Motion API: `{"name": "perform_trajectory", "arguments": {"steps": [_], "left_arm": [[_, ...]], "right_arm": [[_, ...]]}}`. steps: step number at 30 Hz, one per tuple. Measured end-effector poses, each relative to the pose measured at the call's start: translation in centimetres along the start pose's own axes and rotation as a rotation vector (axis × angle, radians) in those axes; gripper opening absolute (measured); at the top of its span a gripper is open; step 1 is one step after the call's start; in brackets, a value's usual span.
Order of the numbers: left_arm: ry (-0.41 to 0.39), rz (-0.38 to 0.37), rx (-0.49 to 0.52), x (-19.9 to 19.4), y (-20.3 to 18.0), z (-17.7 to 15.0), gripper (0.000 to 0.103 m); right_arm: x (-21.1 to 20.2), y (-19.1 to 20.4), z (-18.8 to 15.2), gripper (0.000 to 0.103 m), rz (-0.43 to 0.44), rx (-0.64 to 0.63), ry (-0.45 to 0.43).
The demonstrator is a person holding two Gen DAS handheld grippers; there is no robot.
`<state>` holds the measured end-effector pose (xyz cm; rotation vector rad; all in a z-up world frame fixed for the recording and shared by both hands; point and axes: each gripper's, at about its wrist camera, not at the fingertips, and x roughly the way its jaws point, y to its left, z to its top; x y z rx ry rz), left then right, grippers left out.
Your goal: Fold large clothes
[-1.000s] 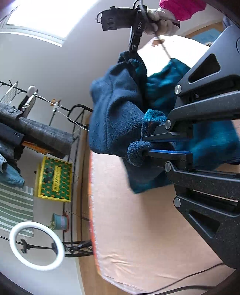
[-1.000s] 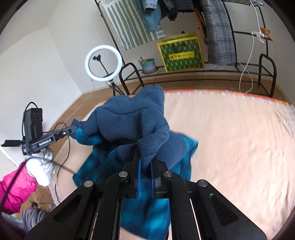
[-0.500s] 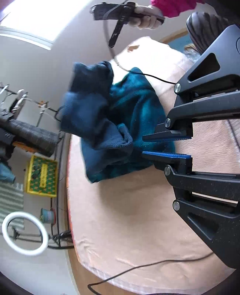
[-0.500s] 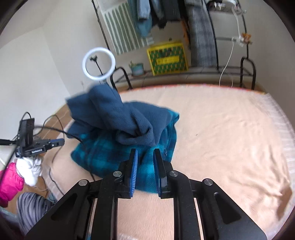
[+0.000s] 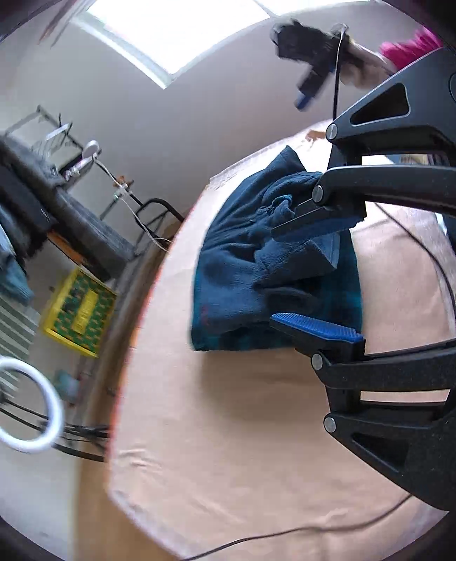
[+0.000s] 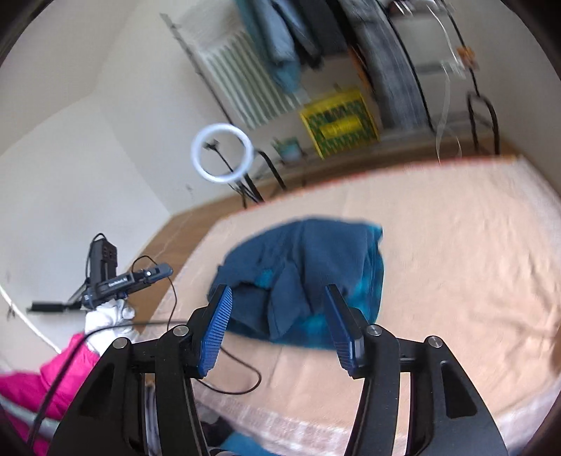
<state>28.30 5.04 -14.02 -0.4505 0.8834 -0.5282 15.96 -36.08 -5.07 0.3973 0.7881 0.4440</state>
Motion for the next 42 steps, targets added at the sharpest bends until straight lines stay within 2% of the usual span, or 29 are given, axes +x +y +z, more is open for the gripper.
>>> {"name": "perform_trajectory", "arguments": {"steps": [4,7,11,13,14,15,16,17,18,19,23,24,27,29,30,33,35,38,40,42], "left_arm": [[0.079,-0.041,-0.134,2.9,1.8,-0.6,0.043],[0.12,-0.099,-0.217,4.4,2.2,-1.4,0.043],[0.135,-0.124,-0.195,5.8,1.0,-1.8,0.043],[0.144,-0.105,-0.16,6.3,0.3,-1.8,0.033],[0.157,-0.094,-0.149,6.6,0.0,-1.9,0.015],[0.172,-0.076,-0.139,6.9,-0.2,-2.1,0.013],[0.175,-0.073,-0.137,7.0,-0.3,-2.1,0.012],[0.171,-0.08,-0.138,6.9,-0.4,-2.3,0.01],[0.168,-0.083,-0.137,6.6,-0.6,-2.5,0.008],[0.163,-0.085,-0.137,6.1,-0.9,-2.8,0.008],[0.178,-0.122,-0.106,3.5,-2.8,-4.4,0.006],[0.195,-0.114,-0.053,2.9,-3.7,-5.1,0.006],[0.265,-0.065,0.014,3.4,-4.2,-6.5,0.006],[0.301,-0.02,0.05,4.3,-3.9,-7.2,0.006],[0.309,-0.018,0.047,4.5,-3.6,-7.5,0.007],[0.34,-0.029,0.075,4.1,-3.8,-7.8,0.007],[0.336,-0.045,0.106,2.6,-4.1,-7.7,0.007],[0.282,-0.059,0.128,0.1,-4.5,-6.4,0.007],[0.209,-0.027,0.158,-1.1,-4.7,-4.4,0.007],[0.165,-0.007,0.164,-1.2,-4.5,-2.5,0.007]], "right_arm": [[4.1,-2.1,-1.3,0.057,0.028,0.162,0.082],[7.0,-2.8,-2.0,0.057,0.056,0.201,0.132],[10.3,-3.1,-2.5,0.058,0.067,0.211,0.183],[11.5,-2.9,-2.5,0.058,0.083,0.208,0.198],[11.8,-2.8,-2.5,0.058,0.093,0.21,0.201],[12.2,-2.7,-2.5,0.058,0.102,0.213,0.206],[12.5,-2.6,-2.5,0.052,0.105,0.214,0.213],[12.8,-2.6,-2.5,0.026,0.114,0.213,0.223],[13.0,-2.5,-2.5,0.012,0.119,0.213,0.242],[12.9,-2.3,-2.4,0.009,0.111,0.211,0.24],[10.0,-1.3,-1.8,0.008,0.146,0.193,0.229],[8.9,-1.0,-1.6,0.008,0.145,0.165,0.224],[6.9,-1.4,-2.1,0.008,0.137,0.135,0.213],[7.9,-2.6,-3.4,0.008,0.079,0.145,0.251],[9.1,-3.5,-4.4,0.008,0.04,0.164,0.291],[10.8,-4.4,-6.0,0.008,0.003,0.166,0.33],[10.8,-4.1,-6.2,0.008,0.002,0.131,0.331],[9.9,-3.2,-5.8,0.008,0.006,0.067,0.319],[8.8,-3.0,-5.2,0.011,0.043,0.055,0.306],[7.7,-2.7,-4.7,0.013,0.024,0.032,0.291]]}}
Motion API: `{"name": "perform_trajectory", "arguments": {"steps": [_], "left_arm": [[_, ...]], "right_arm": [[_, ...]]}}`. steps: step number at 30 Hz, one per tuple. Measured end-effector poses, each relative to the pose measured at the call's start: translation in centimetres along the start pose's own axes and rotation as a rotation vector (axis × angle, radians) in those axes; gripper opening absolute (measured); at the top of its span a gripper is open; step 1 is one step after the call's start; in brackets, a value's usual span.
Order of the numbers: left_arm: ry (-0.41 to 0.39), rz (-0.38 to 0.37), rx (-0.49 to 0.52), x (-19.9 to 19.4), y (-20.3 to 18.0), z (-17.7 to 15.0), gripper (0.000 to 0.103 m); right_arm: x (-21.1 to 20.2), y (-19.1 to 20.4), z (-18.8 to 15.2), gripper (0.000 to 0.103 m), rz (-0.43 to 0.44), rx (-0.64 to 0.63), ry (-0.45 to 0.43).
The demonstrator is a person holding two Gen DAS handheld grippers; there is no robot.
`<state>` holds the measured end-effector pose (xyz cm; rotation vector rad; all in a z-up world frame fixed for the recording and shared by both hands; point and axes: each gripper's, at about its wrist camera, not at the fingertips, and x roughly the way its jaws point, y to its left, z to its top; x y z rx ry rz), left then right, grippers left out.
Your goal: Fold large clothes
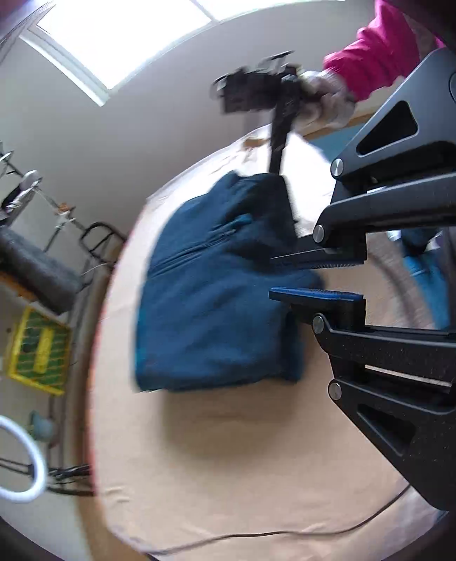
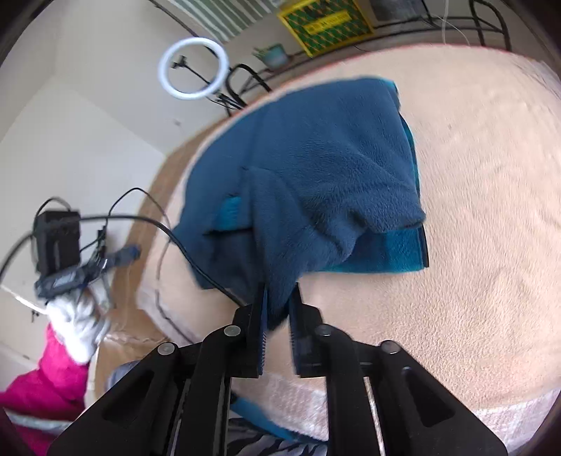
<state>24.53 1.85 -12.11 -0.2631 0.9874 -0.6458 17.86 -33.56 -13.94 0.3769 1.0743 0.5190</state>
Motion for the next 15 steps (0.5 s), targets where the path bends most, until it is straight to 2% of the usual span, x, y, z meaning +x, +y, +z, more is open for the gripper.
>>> {"name": "perform_trajectory", "arguments": {"steps": [2,4,6,8,10,12,15], "left_arm": [[-0.025,0.038,0.033,0.4,0.0,1.6,0.007],[-0.032,0.078,0.076,1.3,-0.1,2.6,0.007],[-0.012,0.072,0.075,2.9,-0.2,3.1,0.007],[0.025,0.068,0.09,5.0,-0.5,3.1,0.007],[0.068,0.107,0.129,7.9,-1.0,2.9,0.007],[0.116,0.12,0.132,9.8,-0.5,1.5,0.007],[0.156,0.121,0.101,11.5,1.0,-1.0,0.006]], "right_arm": [[-1.4,0.2,0.1,0.029,-0.011,-0.007,-0.026],[-3.0,0.3,0.3,0.029,-0.007,-0.023,-0.081],[-4.5,0.9,0.8,0.029,-0.011,-0.058,-0.15],[-4.7,1.8,2.0,0.029,-0.016,-0.096,-0.204],[-3.6,2.4,3.9,0.029,-0.053,-0.132,-0.238],[-1.7,2.4,5.1,0.033,-0.109,-0.185,-0.229],[2.5,0.3,5.1,0.033,-0.189,-0.2,-0.115]]}}
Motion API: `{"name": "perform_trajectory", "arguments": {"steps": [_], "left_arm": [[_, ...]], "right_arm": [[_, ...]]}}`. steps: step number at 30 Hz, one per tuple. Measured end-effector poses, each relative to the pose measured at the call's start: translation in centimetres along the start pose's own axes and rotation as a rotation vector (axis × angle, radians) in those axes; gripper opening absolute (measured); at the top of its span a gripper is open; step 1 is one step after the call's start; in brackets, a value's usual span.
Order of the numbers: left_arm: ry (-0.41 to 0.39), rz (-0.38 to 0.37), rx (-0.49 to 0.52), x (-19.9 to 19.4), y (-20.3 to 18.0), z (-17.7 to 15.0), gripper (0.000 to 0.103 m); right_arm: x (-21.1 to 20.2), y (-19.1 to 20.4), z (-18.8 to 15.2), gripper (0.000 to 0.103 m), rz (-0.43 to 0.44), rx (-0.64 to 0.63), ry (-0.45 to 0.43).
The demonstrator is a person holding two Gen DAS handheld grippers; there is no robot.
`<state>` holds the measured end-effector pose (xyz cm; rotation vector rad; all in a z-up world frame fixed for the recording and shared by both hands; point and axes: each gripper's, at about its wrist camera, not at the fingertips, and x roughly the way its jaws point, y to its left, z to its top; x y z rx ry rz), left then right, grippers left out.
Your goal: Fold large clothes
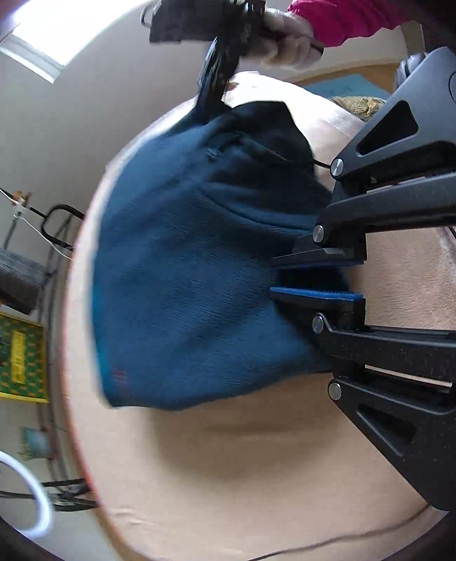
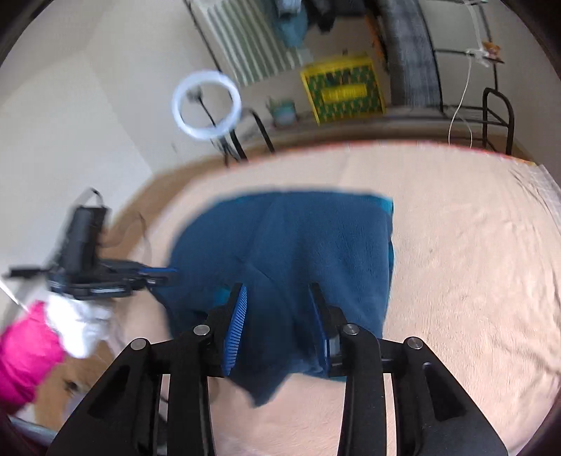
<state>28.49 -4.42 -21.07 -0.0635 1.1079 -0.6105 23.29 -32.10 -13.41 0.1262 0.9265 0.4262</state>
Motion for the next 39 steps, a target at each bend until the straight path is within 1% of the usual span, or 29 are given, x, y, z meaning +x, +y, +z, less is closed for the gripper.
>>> {"name": "perform_trajectory", "arguments": {"steps": [1,2,3,4,7,9,12,13,14,16,17,18,20,22,24,26,27,29,32,34,35,36,38,39], "left_arm": [[0.008,-0.017,-0.017,0.7,0.5,-1.0,0.006],[0.005,-0.037,-0.023,0.9,0.8,-1.6,0.006],[-0.004,-0.059,-0.025,0.9,1.1,-2.0,0.006],[-0.003,-0.067,-0.026,0.8,1.2,-2.1,0.006],[0.018,-0.047,0.005,0.1,0.6,-1.9,0.006],[0.012,-0.038,0.036,-1.2,0.0,-1.3,0.006],[-0.052,-0.049,0.059,-4.0,-1.2,0.2,0.006],[-0.077,-0.047,0.073,-4.9,-1.6,0.9,0.006],[-0.1,-0.039,0.092,-5.5,-2.2,1.8,0.006],[-0.14,-0.03,0.131,-6.1,-3.5,3.6,0.006],[-0.154,-0.03,0.14,-6.2,-3.9,4.5,0.01],[-0.162,-0.03,0.148,-5.9,-4.6,5.6,0.016],[-0.168,-0.036,0.167,-4.7,-5.6,7.8,0.022],[-0.163,-0.046,0.184,-3.3,-6.6,9.4,0.022],[-0.16,-0.053,0.196,-1.9,-7.4,10.4,0.022],[-0.147,-0.064,0.203,-0.3,-7.6,11.1,0.022],[-0.141,-0.064,0.206,0.5,-7.7,11.3,0.022],[-0.133,-0.068,0.212,1.2,-7.6,11.5,0.022],[-0.126,-0.07,0.213,2.2,-7.5,11.6,0.022],[-0.125,-0.067,0.205,2.7,-7.2,12.0,0.022],[-0.129,-0.068,0.198,2.8,-7.1,12.2,0.022],[-0.134,-0.069,0.187,2.9,-6.8,12.5,0.022],[-0.134,-0.085,0.168,3.2,-6.7,12.4,0.022],[-0.121,-0.089,0.166,3.7,-6.7,12.3,0.022]], "right_arm": [[1.1,-0.8,-1.2,0.033,-0.021,0.005,0.045],[1.9,-1.6,-2.3,0.034,-0.022,0.012,0.068],[2.4,-2.1,-3.5,0.034,-0.012,0.018,0.068],[2.1,-2.4,-4.1,0.034,0.0,0.019,0.047],[1.2,-2.7,-3.4,0.033,0.016,0.039,0.059],[0.1,-2.2,-2.5,0.033,0.012,0.005,0.076],[-1.7,-1.7,-1.1,0.034,0.037,-0.039,0.027],[-2.6,-2.2,-0.5,0.036,0.058,-0.033,-0.001],[-3.1,-2.8,-0.1,0.045,0.075,-0.022,-0.023],[-4.4,-4.8,1.4,0.055,0.093,0.026,-0.088],[-4.6,-5.8,2.0,0.055,0.109,0.056,-0.103],[-4.8,-7.4,2.7,0.055,0.134,0.103,-0.116],[-4.6,-10.2,3.8,0.055,0.174,0.187,-0.139],[-3.4,-12.4,4.7,0.055,0.231,0.261,-0.142],[-1.7,-14.4,5.1,0.056,0.262,0.328,-0.132],[0.6,-15.8,5.2,0.063,0.295,0.382,-0.1],[2.2,-16.6,5.3,0.063,0.321,0.411,-0.076],[4.3,-17.1,5.7,0.063,0.358,0.439,-0.056],[7.6,-18.1,6.1,0.063,0.436,0.492,-0.038],[8.9,-18.4,6.7,0.063,0.476,0.498,-0.028],[9.2,-18.0,7.0,0.058,0.486,0.485,-0.031],[9.2,-17.3,7.6,0.054,0.476,0.447,-0.036],[8.5,-15.8,8.7,0.027,0.382,0.323,-0.036],[7.8,-14.7,9.2,0.022,0.32,0.234,-0.053]]}}
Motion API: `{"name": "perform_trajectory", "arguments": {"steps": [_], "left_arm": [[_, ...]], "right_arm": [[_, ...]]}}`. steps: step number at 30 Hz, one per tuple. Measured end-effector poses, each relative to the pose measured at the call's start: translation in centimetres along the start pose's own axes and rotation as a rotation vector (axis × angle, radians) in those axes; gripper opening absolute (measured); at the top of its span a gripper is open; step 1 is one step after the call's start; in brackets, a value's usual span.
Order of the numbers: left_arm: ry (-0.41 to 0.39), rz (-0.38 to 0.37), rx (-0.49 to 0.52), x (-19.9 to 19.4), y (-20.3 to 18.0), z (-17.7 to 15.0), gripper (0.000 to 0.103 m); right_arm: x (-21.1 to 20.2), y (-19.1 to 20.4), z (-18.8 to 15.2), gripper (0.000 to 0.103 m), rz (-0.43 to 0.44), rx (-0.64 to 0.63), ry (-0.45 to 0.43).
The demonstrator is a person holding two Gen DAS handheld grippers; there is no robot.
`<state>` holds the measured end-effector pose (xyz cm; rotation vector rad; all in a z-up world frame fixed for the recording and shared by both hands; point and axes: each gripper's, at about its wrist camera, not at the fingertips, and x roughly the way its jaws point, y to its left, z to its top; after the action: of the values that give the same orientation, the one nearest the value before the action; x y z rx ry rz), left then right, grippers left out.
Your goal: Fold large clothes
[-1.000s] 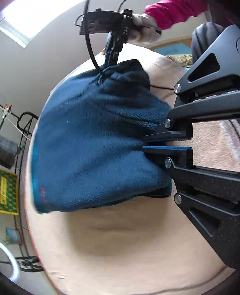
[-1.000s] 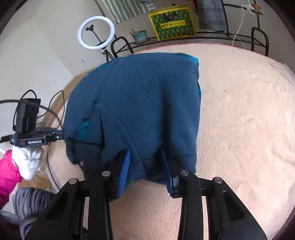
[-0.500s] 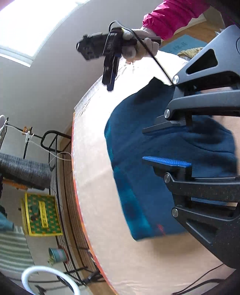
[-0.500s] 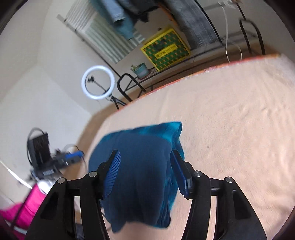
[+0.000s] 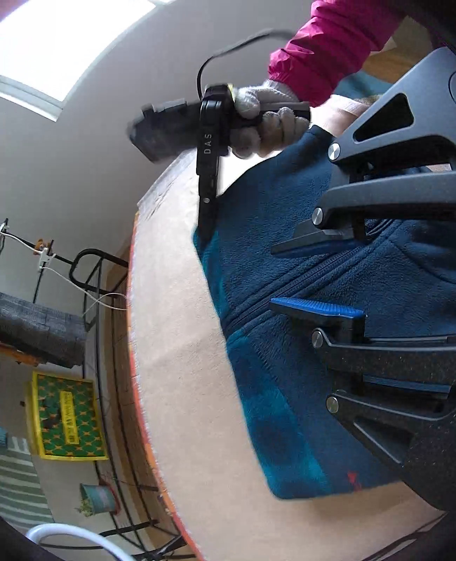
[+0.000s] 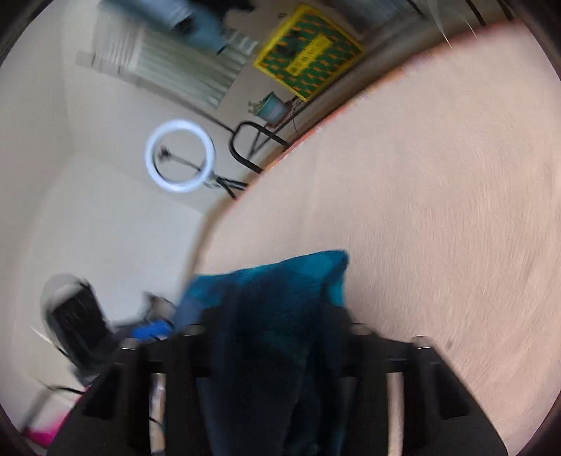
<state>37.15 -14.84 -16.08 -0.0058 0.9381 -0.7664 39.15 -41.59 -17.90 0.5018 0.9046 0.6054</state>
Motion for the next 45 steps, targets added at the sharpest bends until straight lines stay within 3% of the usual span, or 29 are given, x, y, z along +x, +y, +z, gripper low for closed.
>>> {"name": "perform_trajectory", "arguments": {"steps": [1,3,7,11,14,17,19,22,25,27,29,31,33,35,38,40,43,45], "left_arm": [[0.019,0.001,0.006,0.7,-0.1,-0.5,0.022],[0.05,0.026,0.036,2.2,-0.4,-1.8,0.022],[0.06,0.023,0.011,3.5,0.1,-2.9,0.023],[0.026,0.0,-0.022,-0.4,0.2,-2.6,0.023],[-0.041,0.025,-0.021,-4.1,0.4,-4.1,0.023],[-0.066,0.053,-0.044,-6.5,0.9,-6.7,0.023],[-0.032,0.067,-0.072,-6.6,1.8,-8.6,0.023],[0.083,0.093,-0.09,-4.4,2.9,-11.3,0.023],[0.057,0.117,-0.028,-3.6,2.4,-12.8,0.023],[0.065,0.141,0.004,-3.5,1.9,-12.6,0.023],[0.085,0.117,0.015,-4.0,2.0,-11.9,0.023],[0.079,0.079,-0.01,-5.3,2.5,-11.0,0.023],[0.005,0.065,-0.03,-7.9,3.0,-9.7,0.023],[-0.068,0.079,-0.037,-9.7,3.7,-7.7,0.023],[-0.121,0.12,-0.045,-10.2,5.2,-4.6,0.023],[-0.114,0.122,-0.066,-9.4,6.5,-2.9,0.023],[-0.077,0.107,-0.126,-7.5,8.5,-1.8,0.023],[-0.064,0.136,-0.097,-6.8,8.7,-1.7,0.023]], "right_arm": [[-0.3,1.0,0.2,0.013,-0.053,-0.081,-0.013],[-0.4,1.9,0.0,0.011,-0.128,-0.175,-0.024],[1.6,0.7,-1.1,0.011,-0.236,-0.179,0.061],[-1.4,1.5,-0.6,0.019,-0.311,-0.115,-0.008],[-5.0,4.7,-2.0,0.019,-0.262,-0.171,-0.059],[-5.9,8.1,-4.3,0.019,-0.21,-0.254,-0.037],[-5.4,9.6,-6.4,0.019,-0.201,-0.292,0.006],[-3.7,9.9,-9.6,0.019,-0.195,-0.3,0.099],[-1.5,9.0,-13.0,0.019,-0.249,-0.328,0.179],[-1.8,8.4,-13.9,0.019,-0.245,-0.298,0.125],[-2.1,8.5,-13.0,0.019,-0.237,-0.248,0.131],[-2.8,9.6,-12.3,0.019,-0.265,-0.289,0.135],[-3.9,11.3,-11.6,0.019,-0.282,-0.364,0.107],[-4.6,12.8,-10.4,0.027,-0.288,-0.412,0.038],[-4.7,14.3,-7.5,0.032,-0.245,-0.426,-0.052],[-3.5,15.1,-4.9,0.033,-0.22,-0.408,-0.043],[0.3,14.6,-1.1,0.033,-0.252,-0.352,0.021],[2.4,14.2,0.2,0.033,-0.221,-0.314,0.045]]}}
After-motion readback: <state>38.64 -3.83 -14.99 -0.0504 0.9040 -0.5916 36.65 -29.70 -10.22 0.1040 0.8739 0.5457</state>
